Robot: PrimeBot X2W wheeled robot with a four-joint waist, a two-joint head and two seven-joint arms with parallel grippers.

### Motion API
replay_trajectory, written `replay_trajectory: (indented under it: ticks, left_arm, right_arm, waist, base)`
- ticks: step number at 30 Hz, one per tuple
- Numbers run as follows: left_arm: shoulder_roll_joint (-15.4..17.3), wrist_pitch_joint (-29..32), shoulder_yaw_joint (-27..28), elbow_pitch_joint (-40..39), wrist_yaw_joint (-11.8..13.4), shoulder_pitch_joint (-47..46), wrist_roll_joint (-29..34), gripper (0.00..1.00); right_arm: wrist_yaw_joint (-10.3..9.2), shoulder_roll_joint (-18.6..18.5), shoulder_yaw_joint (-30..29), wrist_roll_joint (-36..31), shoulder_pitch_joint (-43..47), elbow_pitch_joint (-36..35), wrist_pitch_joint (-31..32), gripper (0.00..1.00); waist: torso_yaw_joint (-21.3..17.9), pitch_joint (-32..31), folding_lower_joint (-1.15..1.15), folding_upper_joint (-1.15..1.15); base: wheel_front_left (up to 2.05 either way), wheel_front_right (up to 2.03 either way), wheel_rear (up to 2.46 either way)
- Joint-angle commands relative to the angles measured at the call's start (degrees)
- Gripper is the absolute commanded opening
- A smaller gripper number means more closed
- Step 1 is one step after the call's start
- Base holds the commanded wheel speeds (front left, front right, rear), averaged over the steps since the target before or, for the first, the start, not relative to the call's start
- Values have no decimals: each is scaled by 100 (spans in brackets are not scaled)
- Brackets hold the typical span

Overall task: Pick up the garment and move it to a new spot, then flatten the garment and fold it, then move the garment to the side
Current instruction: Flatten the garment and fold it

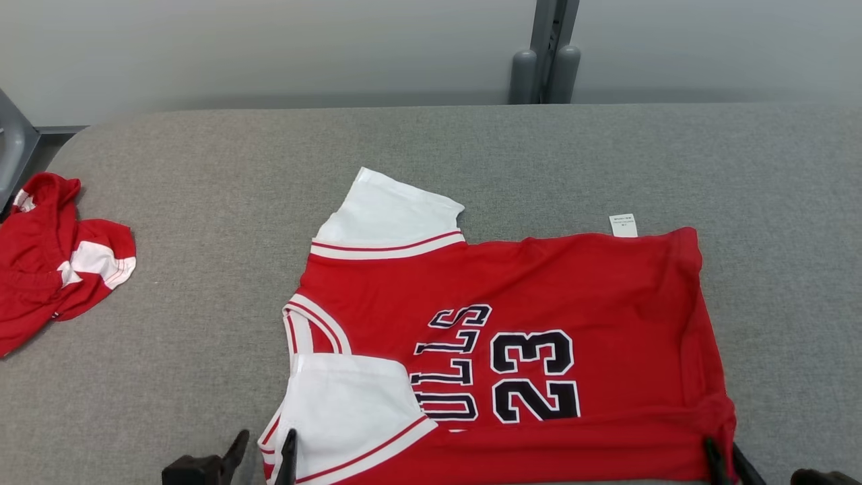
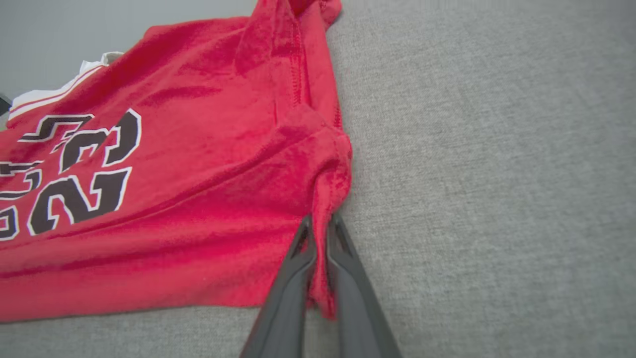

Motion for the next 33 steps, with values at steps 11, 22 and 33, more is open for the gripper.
replay_trajectory:
  ticks: [11,22,33]
  left_arm:
    - [-45,-848,198,-379,234,-571,159,100]
    - [19,-923,195,-600,106,-1473,151,100]
    - [270,56,-71,294,-349,-4245,297,100]
  right_arm:
    - [0,199,-512,-881,-277,-1531,-102,100]
    - [0,297,-532,-1103,-761,-2176,-94,100]
    - [0,361,-328,-956,-1680,-2314,-101,100]
  waist:
    - [-331,124,0,0]
    - [-441,604,0,0]
    - [-707,1714,0,0]
  base:
    - [0,0,0]
    - [0,0,0]
    - [0,0,0]
